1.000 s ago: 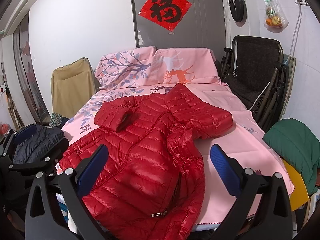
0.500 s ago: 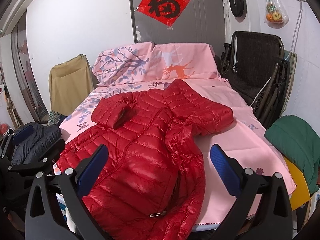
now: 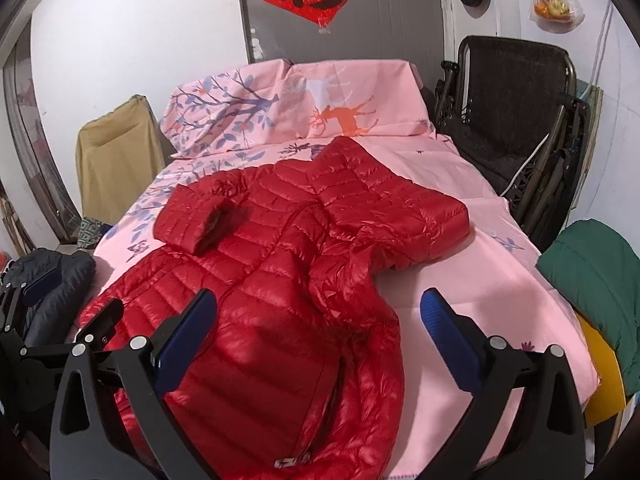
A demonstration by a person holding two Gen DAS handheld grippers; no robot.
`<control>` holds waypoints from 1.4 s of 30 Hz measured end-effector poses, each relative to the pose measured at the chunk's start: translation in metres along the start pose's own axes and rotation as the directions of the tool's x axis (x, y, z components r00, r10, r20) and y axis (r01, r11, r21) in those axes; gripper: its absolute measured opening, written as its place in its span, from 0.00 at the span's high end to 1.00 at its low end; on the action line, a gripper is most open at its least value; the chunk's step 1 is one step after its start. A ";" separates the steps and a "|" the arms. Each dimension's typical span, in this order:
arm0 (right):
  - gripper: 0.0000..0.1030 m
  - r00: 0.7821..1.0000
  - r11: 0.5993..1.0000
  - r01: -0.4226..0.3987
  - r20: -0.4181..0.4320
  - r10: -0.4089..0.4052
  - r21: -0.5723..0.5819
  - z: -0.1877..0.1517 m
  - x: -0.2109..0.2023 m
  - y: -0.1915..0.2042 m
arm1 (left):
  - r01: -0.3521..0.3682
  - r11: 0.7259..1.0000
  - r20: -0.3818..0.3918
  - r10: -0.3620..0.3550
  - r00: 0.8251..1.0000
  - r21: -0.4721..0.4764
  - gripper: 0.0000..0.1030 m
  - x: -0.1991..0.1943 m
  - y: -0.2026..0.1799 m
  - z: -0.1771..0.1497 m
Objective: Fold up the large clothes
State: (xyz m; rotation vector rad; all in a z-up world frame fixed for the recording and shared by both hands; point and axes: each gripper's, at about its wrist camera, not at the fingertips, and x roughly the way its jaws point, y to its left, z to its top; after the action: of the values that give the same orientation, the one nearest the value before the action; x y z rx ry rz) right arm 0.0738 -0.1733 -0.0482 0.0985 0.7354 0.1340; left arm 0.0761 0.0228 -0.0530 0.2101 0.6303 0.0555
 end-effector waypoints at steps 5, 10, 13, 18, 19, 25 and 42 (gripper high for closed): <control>0.04 0.999 1.000 0.009 -0.038 -0.008 0.018 0.011 0.037 -0.015 | 0.007 1.000 -0.078 -0.008 0.997 -0.008 0.03 0.045 0.004 0.007; 0.04 0.995 0.999 0.048 -0.091 -0.047 0.007 0.029 0.085 -0.031 | 0.021 0.999 -0.164 -0.026 0.986 -0.036 0.03 0.098 0.020 0.021; 0.04 0.990 0.997 0.077 -0.122 -0.074 0.021 0.037 0.113 -0.046 | 0.002 0.999 -0.211 -0.011 0.977 -0.044 0.03 0.134 0.033 0.030; 0.04 0.983 0.995 0.092 -0.160 -0.085 0.037 0.046 0.147 -0.056 | -0.015 0.997 -0.294 -0.008 0.956 -0.075 0.03 0.186 0.055 0.041; 0.04 0.983 0.995 0.091 -0.165 -0.085 0.029 0.049 0.154 -0.054 | -0.013 0.996 -0.305 -0.013 0.952 -0.083 0.03 0.192 0.057 0.043; 0.04 0.978 0.992 0.101 -0.174 -0.112 -0.071 0.061 0.183 -0.031 | 0.055 0.998 -0.340 -0.064 0.938 -0.037 0.03 0.228 0.037 0.059; 0.04 0.977 0.898 0.007 -0.196 0.089 0.440 0.045 0.203 -0.195 | 0.113 0.993 -0.198 -0.118 0.973 -0.040 0.03 0.280 0.052 0.137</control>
State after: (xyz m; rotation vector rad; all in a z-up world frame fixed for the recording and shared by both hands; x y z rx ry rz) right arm 0.2696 -0.3358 -0.1757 0.5398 0.9687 0.0155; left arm 0.3841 0.0819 -0.0962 0.1411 0.8410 -0.0271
